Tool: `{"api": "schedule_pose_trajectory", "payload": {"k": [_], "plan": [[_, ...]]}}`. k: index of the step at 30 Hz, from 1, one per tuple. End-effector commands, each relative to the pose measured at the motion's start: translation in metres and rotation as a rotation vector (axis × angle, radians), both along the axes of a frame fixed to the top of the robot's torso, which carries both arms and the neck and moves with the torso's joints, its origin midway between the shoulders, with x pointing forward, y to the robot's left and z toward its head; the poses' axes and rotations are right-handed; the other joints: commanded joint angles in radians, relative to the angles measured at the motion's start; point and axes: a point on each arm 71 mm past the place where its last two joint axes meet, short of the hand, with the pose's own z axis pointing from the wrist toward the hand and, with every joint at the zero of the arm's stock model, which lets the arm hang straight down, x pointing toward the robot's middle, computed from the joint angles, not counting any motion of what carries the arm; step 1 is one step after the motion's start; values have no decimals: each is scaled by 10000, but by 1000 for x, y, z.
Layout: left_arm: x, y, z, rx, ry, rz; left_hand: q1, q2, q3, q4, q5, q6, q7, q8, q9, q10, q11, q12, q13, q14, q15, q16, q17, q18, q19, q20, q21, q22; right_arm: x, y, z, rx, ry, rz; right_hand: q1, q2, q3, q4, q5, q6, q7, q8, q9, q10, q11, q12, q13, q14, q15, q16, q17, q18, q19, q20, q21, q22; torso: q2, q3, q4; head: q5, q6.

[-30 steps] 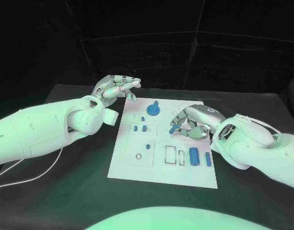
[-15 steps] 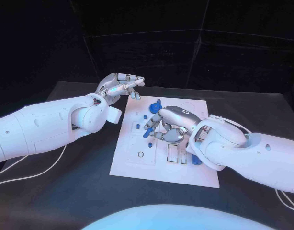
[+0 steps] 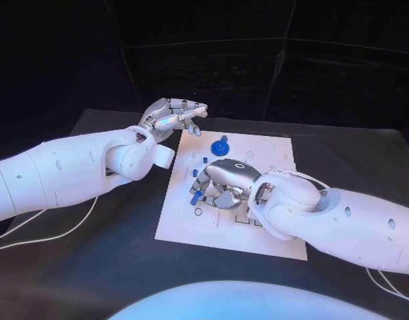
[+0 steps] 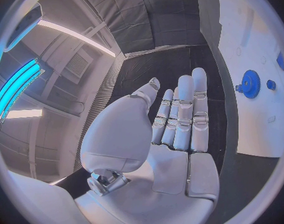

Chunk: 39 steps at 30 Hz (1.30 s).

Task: Assemble the parts on the task board

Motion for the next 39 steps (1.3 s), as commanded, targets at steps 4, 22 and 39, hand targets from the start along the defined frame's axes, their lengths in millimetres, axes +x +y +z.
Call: {"api": "schedule_pose_trajectory", "payload": {"k": [4,22,39], "plan": [[0,-2,1,-108,-32,-128,73,41,-52,0,9,-43,-6,38,-7,-78,-4,68,-9,-74,-6,-46,-15,128,80,16,-56,-9,-2,3,-5,-1042,-290,260,-54,-58,46,28,47,1,40,46,18,48,56,-39,10,260,-32,25,-3,-43,-17,-19,28,-5,0,9,-7,39,-29],[0,-3,1,-111,-23,-142,73,41,-52,0,9,-43,-6,38,-7,-78,-4,68,-9,-74,-6,-46,-15,128,80,16,-56,-9,-2,4,-9,-1453,-279,291,-60,-60,46,23,47,11,37,50,20,59,53,-37,13,261,-33,31,5,-44,-14,-17,33,5,7,7,7,60,-96],[1,-3,0,-102,-3,-139,73,41,-52,0,9,-43,-6,38,-7,-78,-4,68,-9,-74,-6,-46,-15,128,80,16,-56,-9,-3,7,-16,-1826,-124,421,-72,-69,44,8,39,34,29,58,24,81,46,-38,17,262,-37,39,13,-44,-16,-15,36,9,-3,4,-8,108,-144]]}}
